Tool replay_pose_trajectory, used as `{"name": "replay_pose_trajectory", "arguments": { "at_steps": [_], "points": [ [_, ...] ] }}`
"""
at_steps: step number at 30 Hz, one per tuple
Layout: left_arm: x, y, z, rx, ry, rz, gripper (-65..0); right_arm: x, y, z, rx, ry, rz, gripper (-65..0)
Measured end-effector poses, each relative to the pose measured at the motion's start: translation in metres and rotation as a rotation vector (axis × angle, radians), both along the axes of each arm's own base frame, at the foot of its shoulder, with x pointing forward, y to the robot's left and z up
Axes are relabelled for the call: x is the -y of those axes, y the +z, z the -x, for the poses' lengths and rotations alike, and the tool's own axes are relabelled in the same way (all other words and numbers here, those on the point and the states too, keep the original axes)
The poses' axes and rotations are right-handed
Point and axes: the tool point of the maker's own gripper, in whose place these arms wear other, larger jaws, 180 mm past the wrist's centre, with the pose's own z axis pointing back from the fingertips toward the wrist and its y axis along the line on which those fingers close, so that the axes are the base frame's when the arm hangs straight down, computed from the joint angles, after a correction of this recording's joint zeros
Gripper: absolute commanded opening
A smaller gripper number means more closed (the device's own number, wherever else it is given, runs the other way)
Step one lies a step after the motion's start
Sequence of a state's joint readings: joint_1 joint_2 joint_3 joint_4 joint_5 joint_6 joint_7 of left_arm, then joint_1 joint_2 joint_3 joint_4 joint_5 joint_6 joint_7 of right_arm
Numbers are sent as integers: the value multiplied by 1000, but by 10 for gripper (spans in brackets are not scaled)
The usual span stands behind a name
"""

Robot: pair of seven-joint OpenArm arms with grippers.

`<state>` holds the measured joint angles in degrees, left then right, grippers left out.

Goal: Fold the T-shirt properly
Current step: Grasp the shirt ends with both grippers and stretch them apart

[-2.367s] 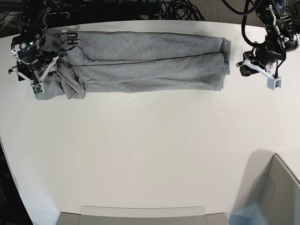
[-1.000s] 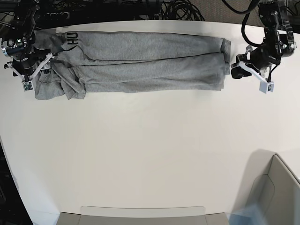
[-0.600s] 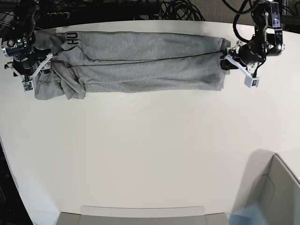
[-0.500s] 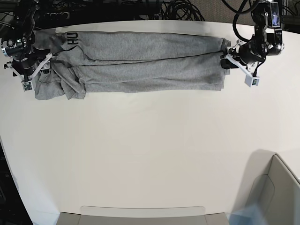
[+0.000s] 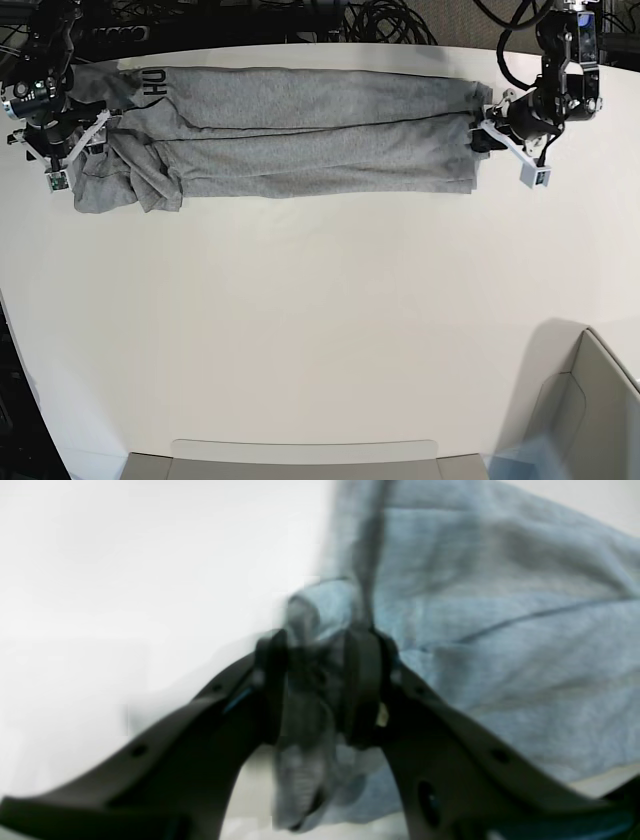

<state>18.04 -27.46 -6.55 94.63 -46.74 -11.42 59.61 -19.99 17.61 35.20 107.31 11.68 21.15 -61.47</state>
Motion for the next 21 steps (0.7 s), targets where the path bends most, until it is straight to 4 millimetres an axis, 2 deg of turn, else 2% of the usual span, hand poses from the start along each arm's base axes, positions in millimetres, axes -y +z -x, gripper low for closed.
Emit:
{"name": "replay_pose_trajectory", "arguments": {
  "at_steps": [9,18,21],
  "points": [
    [5,0,-1,2,-6,12,-441,0,0,0,0,1,1,-288],
    [31,-6,3,-2,-70,44,-442,-8,-3,-1,-8,23,-9,-288],
    [33,-7,3,-2,-72,53,-481,-8,-3,-1,-8,23,-10,-288]
  ]
}}
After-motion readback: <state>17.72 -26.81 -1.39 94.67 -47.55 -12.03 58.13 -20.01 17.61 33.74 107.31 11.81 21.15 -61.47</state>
